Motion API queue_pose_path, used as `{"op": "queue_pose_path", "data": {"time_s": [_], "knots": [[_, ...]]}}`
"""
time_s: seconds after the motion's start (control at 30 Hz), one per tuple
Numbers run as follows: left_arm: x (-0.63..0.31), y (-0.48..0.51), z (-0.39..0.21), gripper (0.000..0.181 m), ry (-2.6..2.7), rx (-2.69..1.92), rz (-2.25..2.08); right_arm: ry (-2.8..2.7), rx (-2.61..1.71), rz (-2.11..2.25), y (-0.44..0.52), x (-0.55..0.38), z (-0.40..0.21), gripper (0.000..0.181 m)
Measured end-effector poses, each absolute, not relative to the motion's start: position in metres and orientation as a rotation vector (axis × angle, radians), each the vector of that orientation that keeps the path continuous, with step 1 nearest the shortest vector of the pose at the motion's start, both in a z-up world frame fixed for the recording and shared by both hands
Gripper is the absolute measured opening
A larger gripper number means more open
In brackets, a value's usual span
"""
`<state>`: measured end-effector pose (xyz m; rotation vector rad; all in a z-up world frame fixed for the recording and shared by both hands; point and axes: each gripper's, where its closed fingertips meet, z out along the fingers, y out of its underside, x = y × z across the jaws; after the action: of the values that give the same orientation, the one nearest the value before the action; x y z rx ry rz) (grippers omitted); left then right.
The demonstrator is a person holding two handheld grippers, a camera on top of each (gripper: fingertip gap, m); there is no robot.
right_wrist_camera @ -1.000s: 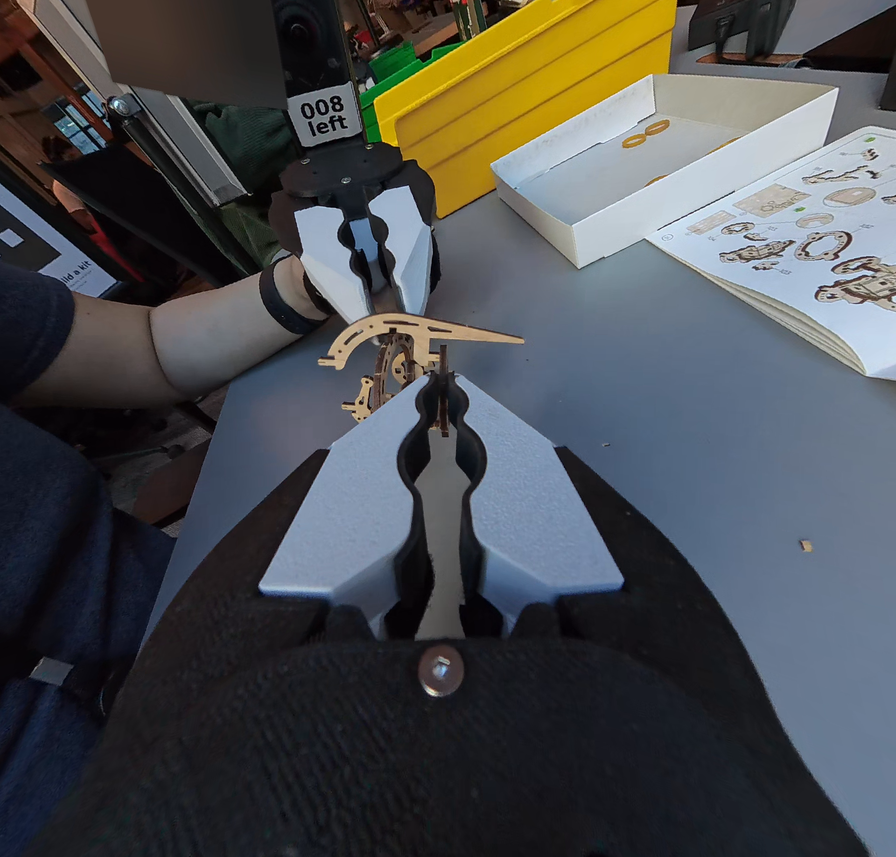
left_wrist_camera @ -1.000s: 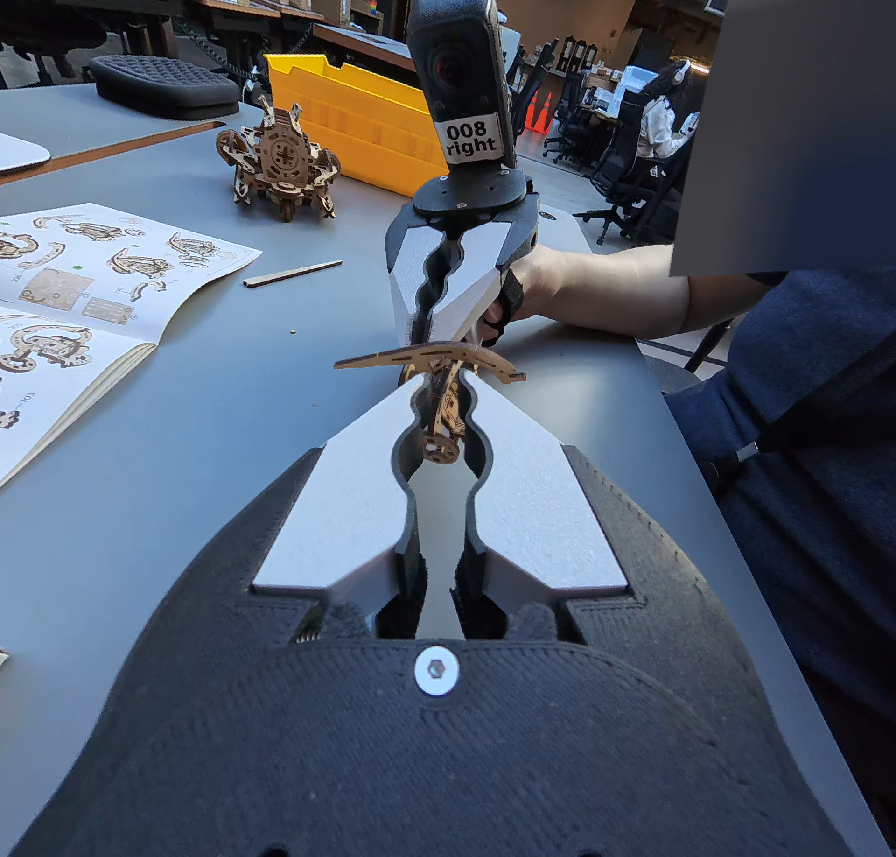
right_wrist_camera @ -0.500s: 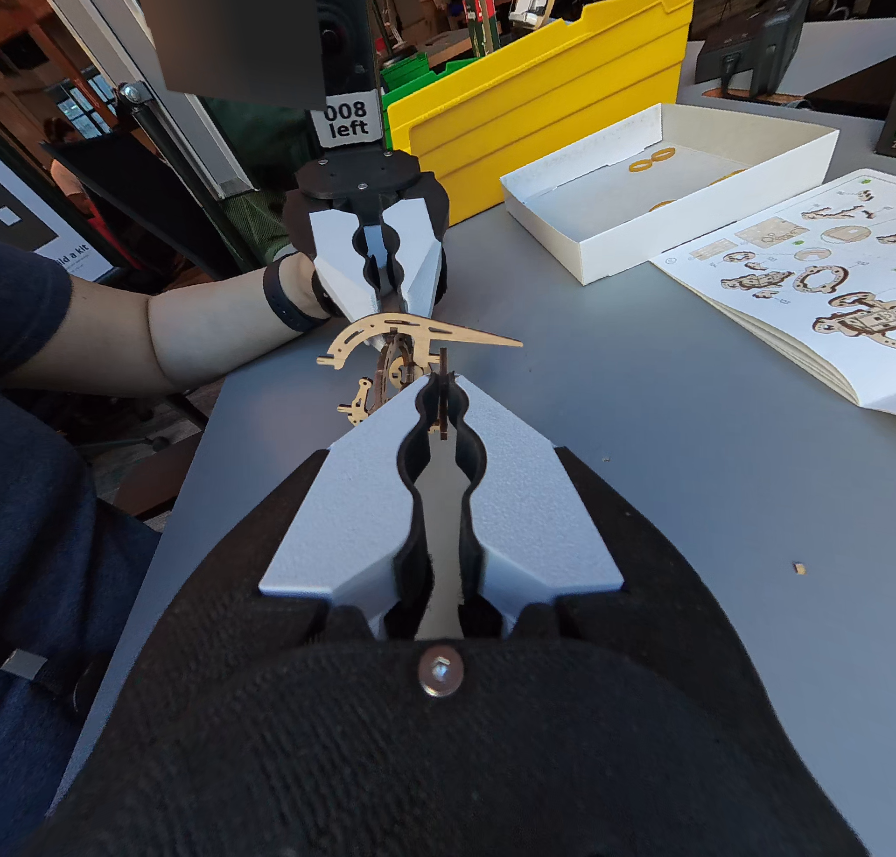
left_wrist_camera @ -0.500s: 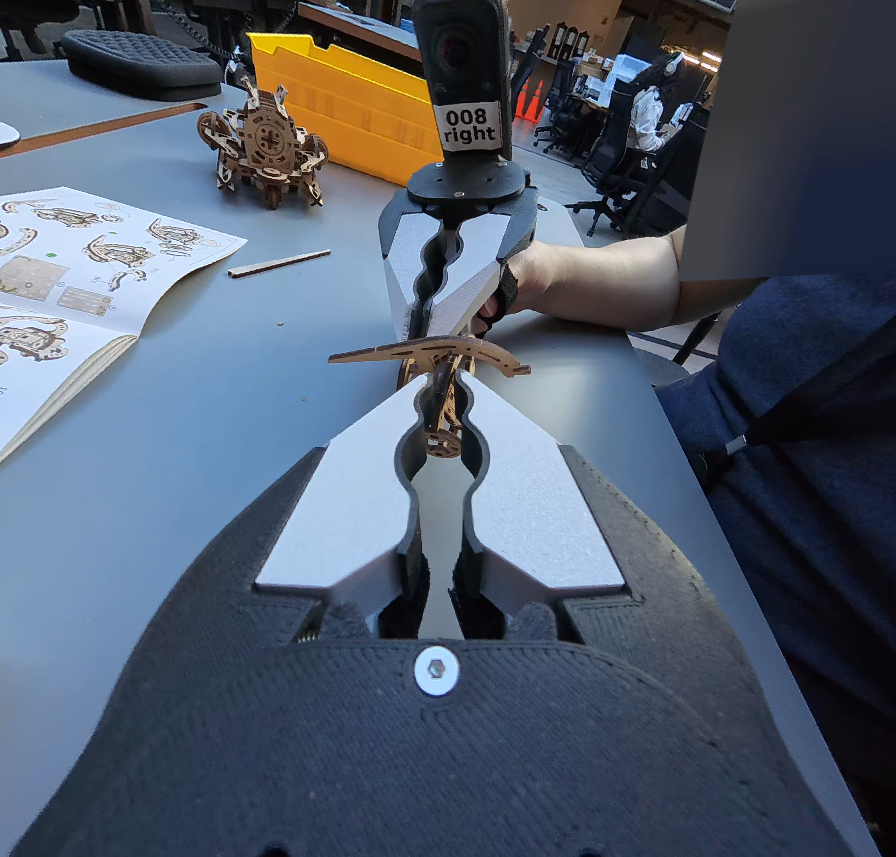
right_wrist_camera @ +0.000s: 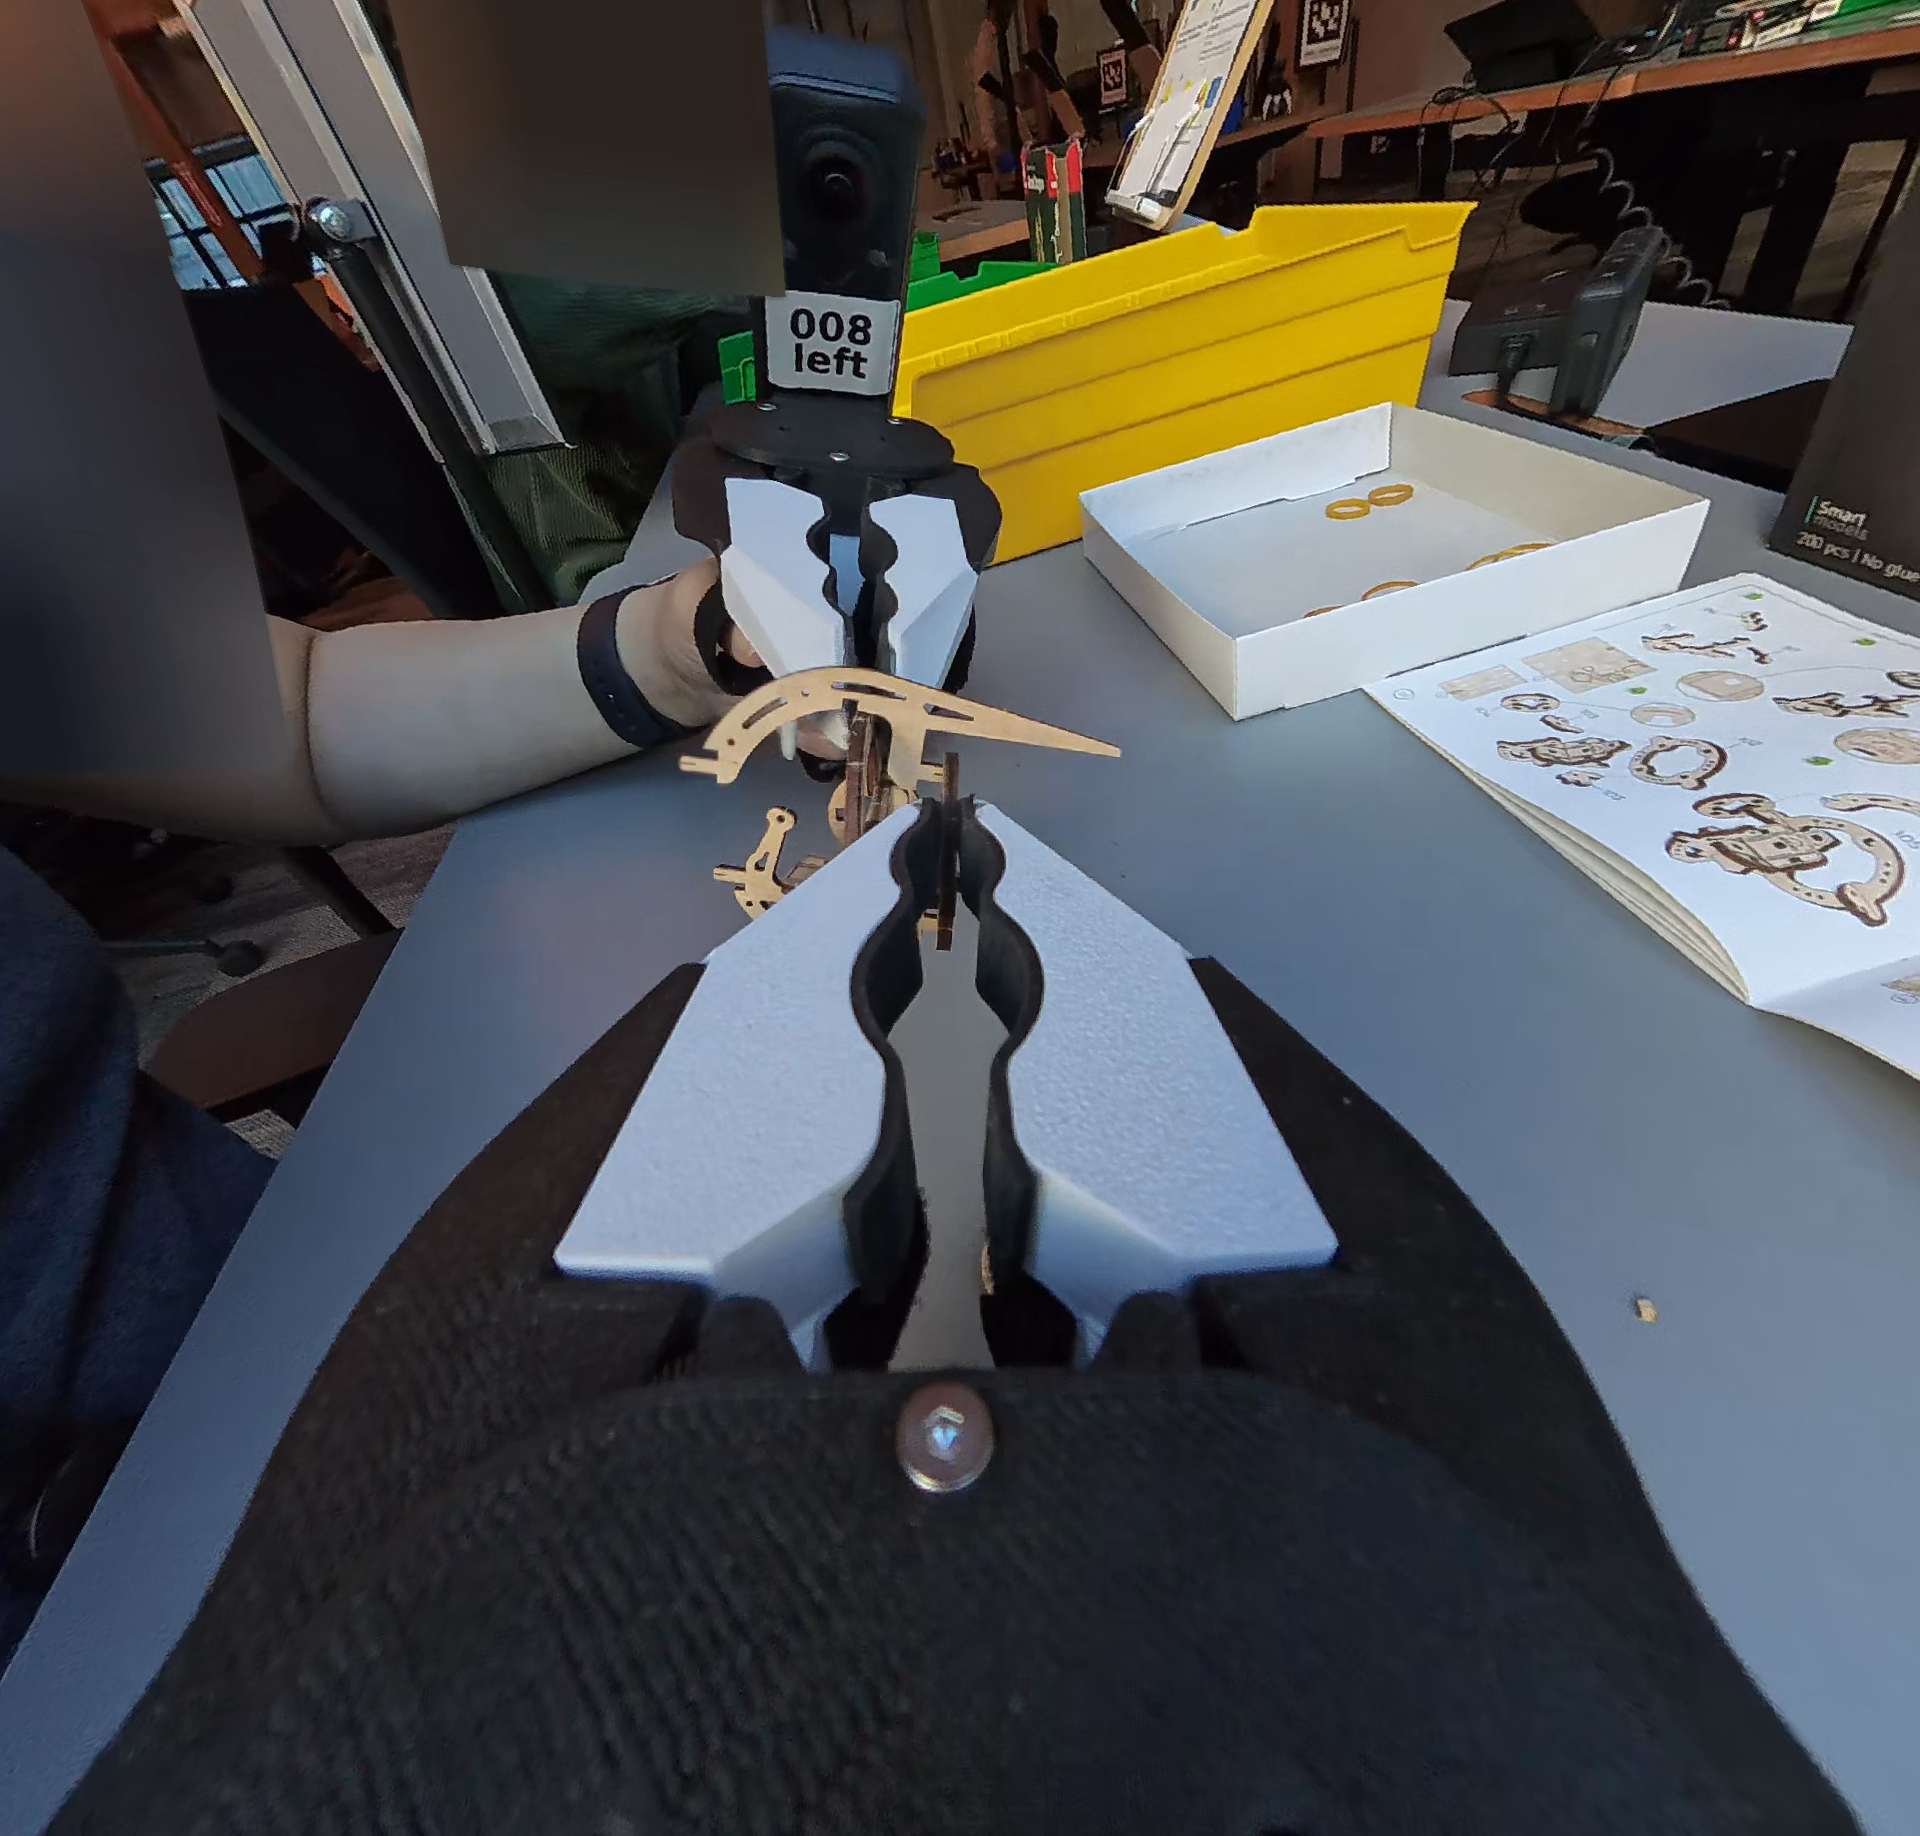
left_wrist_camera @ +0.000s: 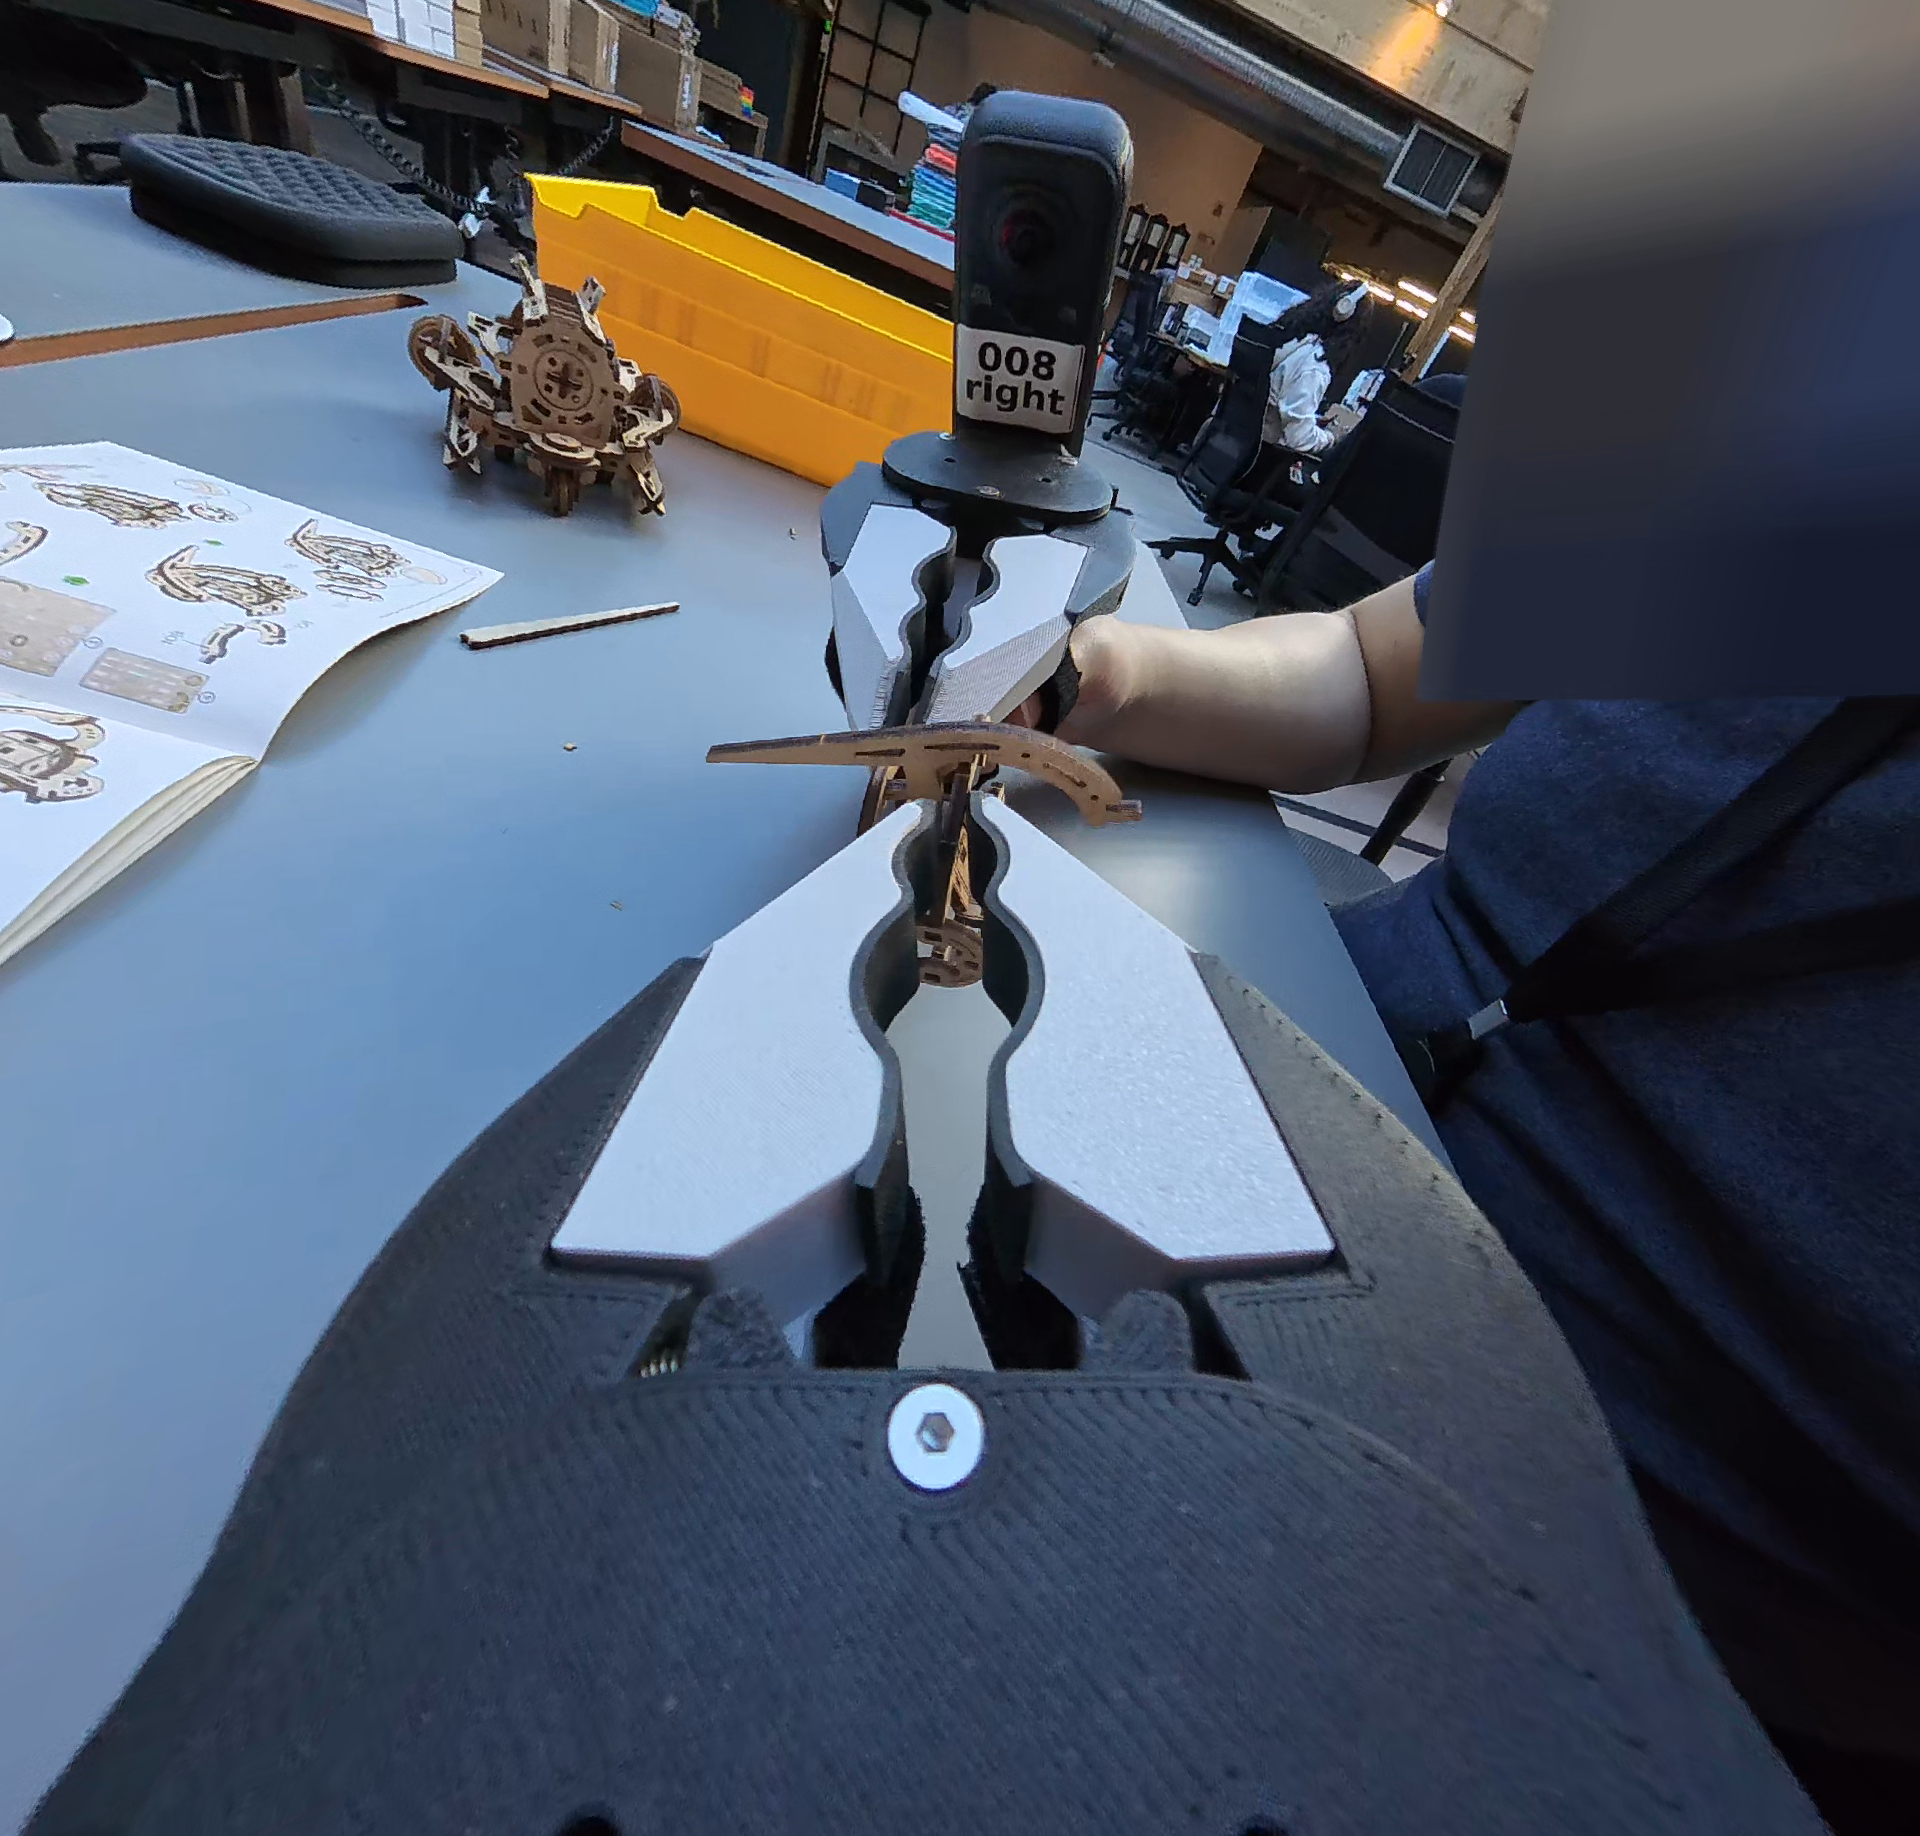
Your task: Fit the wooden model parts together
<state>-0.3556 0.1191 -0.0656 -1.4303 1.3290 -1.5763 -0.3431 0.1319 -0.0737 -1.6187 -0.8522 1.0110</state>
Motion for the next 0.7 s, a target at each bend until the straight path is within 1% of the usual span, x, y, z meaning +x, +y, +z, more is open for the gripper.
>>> {"op": "queue_pose_path", "data": {"time_s": [0.63, 0.67, 0.7], "knots": [[-0.3562, 0.1172, -0.0602, 0.001, 1.3, -1.426, -1.652, -0.82, -1.618, 1.094, 0.1318, -0.3446, -0.0741, 0.002], [-0.3557, 0.1188, -0.0615, 0.001, 1.299, -1.437, -1.631, -0.799, -1.63, 1.097, 0.1347, -0.3435, -0.0756, 0.004], [-0.3554, 0.1193, -0.0619, 0.001, 1.301, -1.439, -1.62, -0.776, -1.641, 1.088, 0.1387, -0.3415, -0.077, 0.012]]}}
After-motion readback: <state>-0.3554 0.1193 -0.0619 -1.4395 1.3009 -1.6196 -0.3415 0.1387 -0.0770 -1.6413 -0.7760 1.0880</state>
